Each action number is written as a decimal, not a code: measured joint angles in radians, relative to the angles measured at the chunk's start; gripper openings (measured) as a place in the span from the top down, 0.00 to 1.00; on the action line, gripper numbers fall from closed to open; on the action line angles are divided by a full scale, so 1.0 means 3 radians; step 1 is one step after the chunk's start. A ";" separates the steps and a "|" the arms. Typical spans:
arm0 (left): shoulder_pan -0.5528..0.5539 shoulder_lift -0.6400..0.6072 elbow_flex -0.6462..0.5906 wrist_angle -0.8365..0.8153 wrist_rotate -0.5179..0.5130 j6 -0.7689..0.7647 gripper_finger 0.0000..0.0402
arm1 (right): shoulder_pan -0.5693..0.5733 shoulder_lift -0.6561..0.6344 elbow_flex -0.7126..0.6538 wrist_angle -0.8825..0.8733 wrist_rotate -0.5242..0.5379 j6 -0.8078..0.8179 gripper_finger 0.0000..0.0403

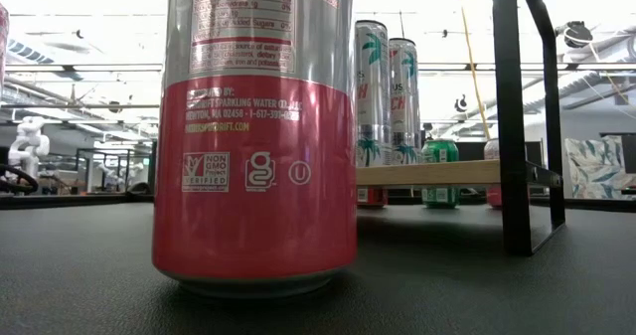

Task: Place canned beverage on shelf
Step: Put the white soda can aligned with the other white soda can

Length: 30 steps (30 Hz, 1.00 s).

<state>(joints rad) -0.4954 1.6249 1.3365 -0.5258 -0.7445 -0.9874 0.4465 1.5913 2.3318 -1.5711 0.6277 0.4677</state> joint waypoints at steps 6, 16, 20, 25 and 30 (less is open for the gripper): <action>0.0007 0.0076 -0.0008 -0.0035 -0.0075 -0.0232 0.19 | 0.0001 0.0000 0.0000 0.0000 0.0004 0.0061 0.51; 0.0107 0.0227 -0.0008 0.0367 -0.0176 0.0267 0.02 | 0.0000 0.0000 0.0000 0.0056 0.0011 -0.0020 0.51; 0.0166 0.0282 -0.0008 0.0360 -0.0198 0.0283 0.02 | 0.0000 0.0000 0.0000 0.0058 0.0011 0.0022 0.51; 0.0260 0.0300 -0.0008 0.0362 -0.0150 0.0291 0.02 | 0.0000 0.0000 0.0000 0.0060 0.0011 0.0044 0.51; 0.0319 0.0303 -0.0008 0.0365 -0.0082 0.0291 0.02 | 0.0001 0.0000 0.0000 0.0060 0.0011 0.0045 0.51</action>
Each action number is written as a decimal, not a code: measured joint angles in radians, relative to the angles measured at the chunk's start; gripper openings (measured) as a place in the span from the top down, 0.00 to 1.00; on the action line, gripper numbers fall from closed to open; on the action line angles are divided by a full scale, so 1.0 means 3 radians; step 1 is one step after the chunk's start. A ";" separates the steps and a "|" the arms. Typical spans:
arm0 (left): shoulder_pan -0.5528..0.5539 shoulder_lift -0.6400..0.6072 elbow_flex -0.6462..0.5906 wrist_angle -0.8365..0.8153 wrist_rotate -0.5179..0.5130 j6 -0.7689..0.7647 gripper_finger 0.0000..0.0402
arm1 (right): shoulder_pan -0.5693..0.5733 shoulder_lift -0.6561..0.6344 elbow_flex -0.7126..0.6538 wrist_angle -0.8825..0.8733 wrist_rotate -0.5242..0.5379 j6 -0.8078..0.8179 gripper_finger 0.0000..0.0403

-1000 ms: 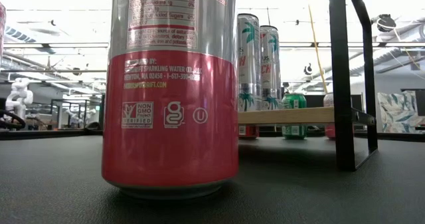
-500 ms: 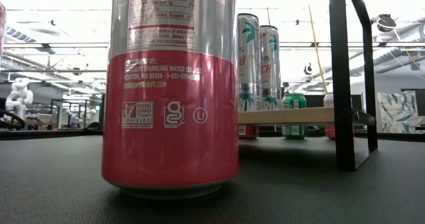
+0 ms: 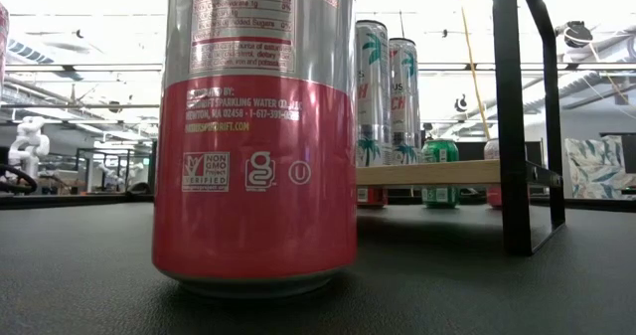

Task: Place canned beverage on shelf
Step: Put the white soda can aligned with the other white soda can

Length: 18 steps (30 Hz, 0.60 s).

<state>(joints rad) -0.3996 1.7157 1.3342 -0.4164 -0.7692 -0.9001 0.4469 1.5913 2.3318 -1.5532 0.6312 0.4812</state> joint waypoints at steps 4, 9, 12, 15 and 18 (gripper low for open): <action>0.0031 0.0001 0.0000 0.0116 0.0265 0.0095 0.02 | 0.0000 0.0000 0.0000 0.0000 0.0000 0.0000 0.51; 0.0045 0.0048 -0.0003 0.0176 0.0286 0.0151 0.02 | -0.0001 0.0001 0.0000 0.0000 0.0002 0.0006 0.51; 0.0066 0.0060 0.0000 0.0193 0.0269 0.0149 0.02 | -0.0001 0.0001 0.0000 0.0003 0.0001 0.0014 0.51; 0.0092 0.0081 -0.0001 0.0168 0.0283 0.0150 0.05 | -0.0001 0.0001 0.0000 0.0013 0.0001 0.0014 0.51; 0.0118 0.0072 -0.0001 0.0172 0.0340 0.0161 0.11 | 0.0000 0.0001 0.0000 0.0026 0.0002 0.0014 0.51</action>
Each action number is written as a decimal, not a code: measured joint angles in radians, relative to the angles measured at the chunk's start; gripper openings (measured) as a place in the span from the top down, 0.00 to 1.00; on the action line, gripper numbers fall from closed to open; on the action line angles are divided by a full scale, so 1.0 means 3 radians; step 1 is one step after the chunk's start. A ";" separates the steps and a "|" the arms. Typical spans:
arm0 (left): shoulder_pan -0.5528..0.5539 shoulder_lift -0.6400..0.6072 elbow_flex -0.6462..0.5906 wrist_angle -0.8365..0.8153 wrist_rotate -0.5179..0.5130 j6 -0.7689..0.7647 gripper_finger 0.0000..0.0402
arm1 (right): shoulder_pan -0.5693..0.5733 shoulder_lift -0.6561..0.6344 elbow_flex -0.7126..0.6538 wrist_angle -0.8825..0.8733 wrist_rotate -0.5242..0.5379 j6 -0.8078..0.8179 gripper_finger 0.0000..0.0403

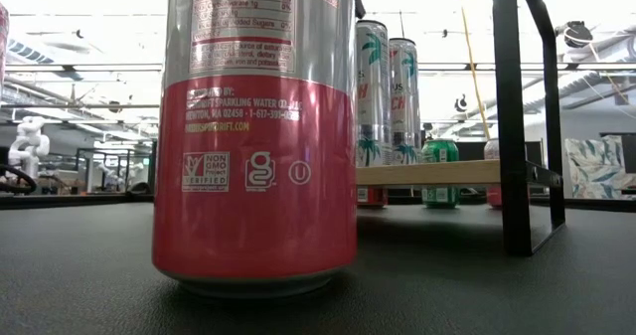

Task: Place canned beverage on shelf
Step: Put the white soda can aligned with the other white soda can

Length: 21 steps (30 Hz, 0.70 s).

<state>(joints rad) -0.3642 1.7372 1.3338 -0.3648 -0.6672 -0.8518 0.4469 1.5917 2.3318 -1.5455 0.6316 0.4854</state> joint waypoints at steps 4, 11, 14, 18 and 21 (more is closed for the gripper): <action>0.0014 0.0001 0.0000 -0.0037 0.0149 0.0086 0.22 | -0.0001 0.0000 0.0000 0.0000 0.0000 0.0001 0.51; 0.0013 -0.0041 0.0000 -0.0064 0.0308 0.0193 0.34 | 0.0000 0.0000 0.0000 0.0000 0.0001 0.0001 0.51; 0.0014 -0.0089 0.0000 -0.0149 0.0392 0.0247 0.35 | 0.0000 0.0000 0.0000 0.0001 0.0000 0.0004 0.51; 0.0014 -0.0153 -0.0001 -0.0200 0.0499 0.0517 0.35 | -0.0001 0.0000 0.0001 0.0001 0.0001 0.0011 0.51; 0.0013 -0.0179 -0.0001 -0.0176 0.0575 0.0859 0.35 | 0.0000 0.0000 0.0001 0.0000 0.0000 0.0009 0.51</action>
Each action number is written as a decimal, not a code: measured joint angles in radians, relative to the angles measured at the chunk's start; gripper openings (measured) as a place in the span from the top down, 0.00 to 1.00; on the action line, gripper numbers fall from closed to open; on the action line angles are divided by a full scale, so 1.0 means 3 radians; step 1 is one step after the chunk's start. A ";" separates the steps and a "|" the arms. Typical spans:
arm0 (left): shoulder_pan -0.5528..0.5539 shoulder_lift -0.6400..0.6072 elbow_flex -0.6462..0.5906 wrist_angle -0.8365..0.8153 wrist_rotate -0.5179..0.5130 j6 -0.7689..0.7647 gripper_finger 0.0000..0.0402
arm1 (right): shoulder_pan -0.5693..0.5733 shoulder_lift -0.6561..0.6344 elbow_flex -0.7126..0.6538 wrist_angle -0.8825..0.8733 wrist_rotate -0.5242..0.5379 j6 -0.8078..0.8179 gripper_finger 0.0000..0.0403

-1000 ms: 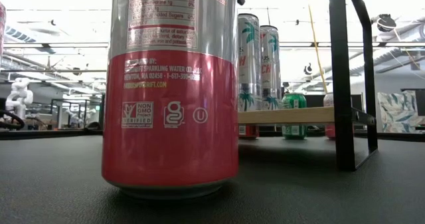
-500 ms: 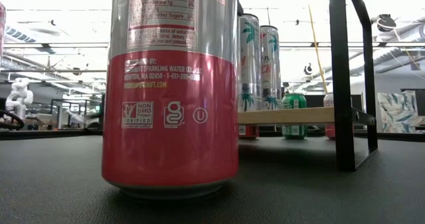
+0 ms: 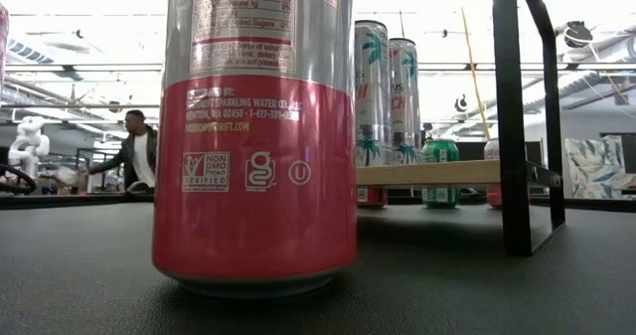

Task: Place canned beverage on shelf
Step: Put the white soda can aligned with the other white soda can

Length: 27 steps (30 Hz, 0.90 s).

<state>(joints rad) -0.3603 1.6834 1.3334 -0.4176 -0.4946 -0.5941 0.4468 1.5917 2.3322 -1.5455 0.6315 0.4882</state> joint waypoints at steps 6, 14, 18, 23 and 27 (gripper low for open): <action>0.0045 -0.0034 -0.0001 0.0132 0.0202 0.0351 0.35 | 0.0000 0.0000 0.0000 0.0000 0.0000 0.0002 0.51; 0.0167 -0.0055 -0.0001 0.0128 0.0472 0.0554 0.35 | 0.0000 0.0000 -0.0001 0.0000 0.0000 0.0052 0.51; 0.0198 -0.0117 -0.0004 -0.0081 0.0638 0.0606 0.35 | 0.0000 0.0000 0.0000 -0.0001 -0.0005 0.0077 0.51; 0.0155 -0.0440 -0.0049 -0.0099 0.0674 0.0719 0.36 | 0.0002 0.0000 0.0000 -0.0001 -0.0017 0.0109 0.51; 0.0172 -0.0757 -0.0427 0.0221 0.0666 0.0727 0.36 | 0.0002 0.0000 0.0000 0.0003 -0.0022 0.0115 0.51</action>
<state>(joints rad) -0.3088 1.4563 1.2053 -0.3512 -0.2947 -0.3759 0.4473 1.5917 2.3322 -1.5448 0.6250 0.5227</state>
